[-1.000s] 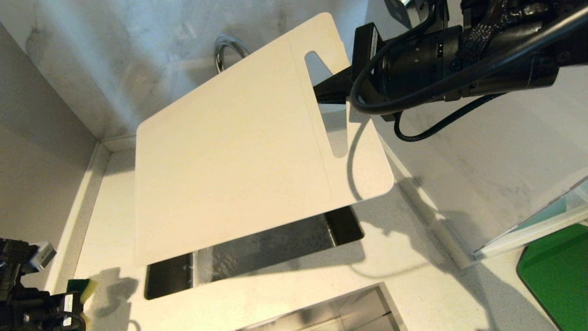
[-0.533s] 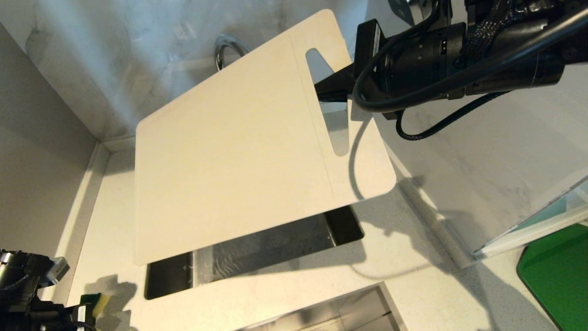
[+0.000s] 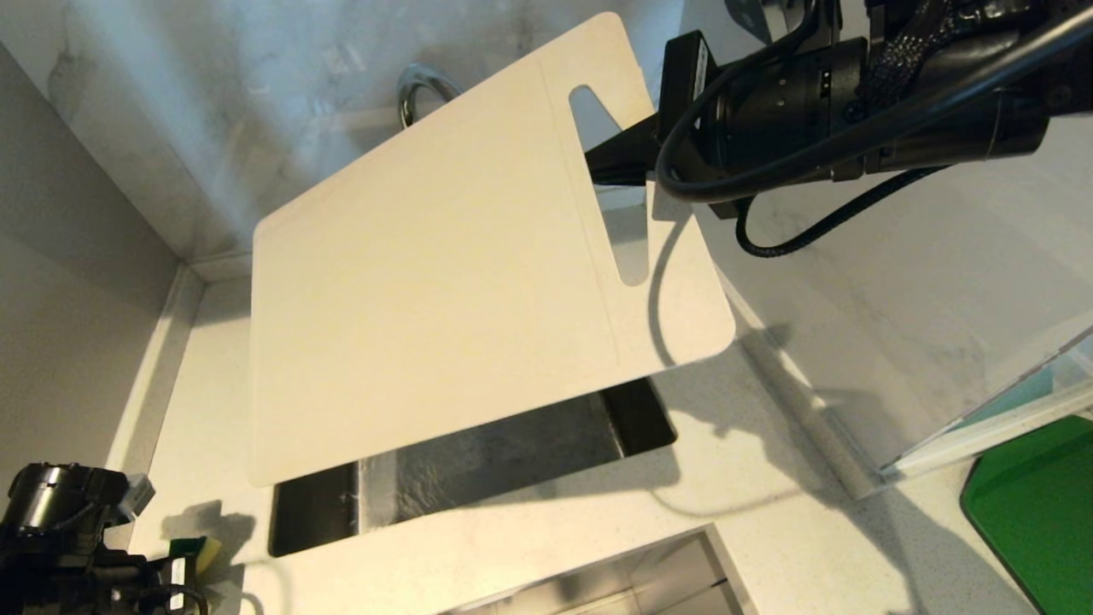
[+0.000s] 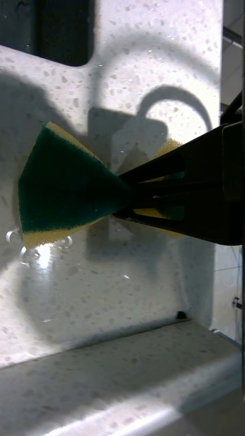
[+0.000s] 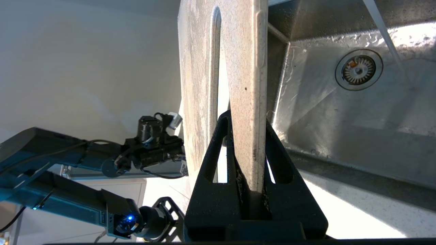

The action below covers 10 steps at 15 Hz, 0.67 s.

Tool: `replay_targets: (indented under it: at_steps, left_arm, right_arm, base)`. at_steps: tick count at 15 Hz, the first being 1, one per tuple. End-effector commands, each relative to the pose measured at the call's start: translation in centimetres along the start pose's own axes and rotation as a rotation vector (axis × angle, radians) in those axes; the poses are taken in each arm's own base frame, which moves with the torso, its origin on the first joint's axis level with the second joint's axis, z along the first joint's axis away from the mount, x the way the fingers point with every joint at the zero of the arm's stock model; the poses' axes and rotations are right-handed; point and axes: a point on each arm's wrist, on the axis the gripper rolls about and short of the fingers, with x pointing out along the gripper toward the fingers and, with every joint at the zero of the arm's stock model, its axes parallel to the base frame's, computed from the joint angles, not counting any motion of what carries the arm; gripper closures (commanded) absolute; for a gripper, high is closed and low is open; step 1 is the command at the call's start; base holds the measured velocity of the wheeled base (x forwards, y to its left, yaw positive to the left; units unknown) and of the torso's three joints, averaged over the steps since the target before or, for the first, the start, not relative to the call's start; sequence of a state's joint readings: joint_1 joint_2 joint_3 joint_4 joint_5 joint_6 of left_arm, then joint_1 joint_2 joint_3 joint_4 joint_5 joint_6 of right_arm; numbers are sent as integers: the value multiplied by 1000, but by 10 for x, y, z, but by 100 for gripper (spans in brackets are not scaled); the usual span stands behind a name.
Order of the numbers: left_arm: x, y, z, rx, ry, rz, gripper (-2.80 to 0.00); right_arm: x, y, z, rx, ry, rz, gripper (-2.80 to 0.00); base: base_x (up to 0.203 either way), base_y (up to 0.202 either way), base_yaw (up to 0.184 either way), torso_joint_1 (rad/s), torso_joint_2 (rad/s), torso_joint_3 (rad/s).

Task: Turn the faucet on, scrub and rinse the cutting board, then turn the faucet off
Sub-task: Put down the cleaning cloth

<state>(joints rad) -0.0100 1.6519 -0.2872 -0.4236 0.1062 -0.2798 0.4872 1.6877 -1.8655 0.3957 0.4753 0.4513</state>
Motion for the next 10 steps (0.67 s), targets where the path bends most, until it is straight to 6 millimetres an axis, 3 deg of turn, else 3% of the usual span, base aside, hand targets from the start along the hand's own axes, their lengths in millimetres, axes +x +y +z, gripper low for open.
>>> replay_targets:
  at_steps: [1, 5, 6, 7, 10]
  left_arm:
    - [9, 1, -2, 2, 35, 16, 0]
    - [12, 5, 1, -1, 36, 29, 0]
    - [12, 5, 2, -3, 33, 28, -97]
    - [12, 5, 3, -4, 29, 27, -280]
    - [7, 5, 4, -7, 7, 21, -280]
  right_arm:
    - [1, -1, 0, 5, 4, -2, 0]
    - [0, -4, 0, 10, 2, -8, 0]
    - [0, -4, 1, 9, 1, -8, 0]
    - [0, -4, 1, 9, 1, -8, 0]
    - [-1, -3, 1, 9, 1, -8, 0]
  base:
    - [0, 0, 0, 0, 0, 0]
    - [0, 0, 0, 0, 0, 0]
    - [0, 0, 0, 0, 0, 0]
    - [0, 0, 0, 0, 0, 0]
    - [0, 0, 0, 0, 0, 0]
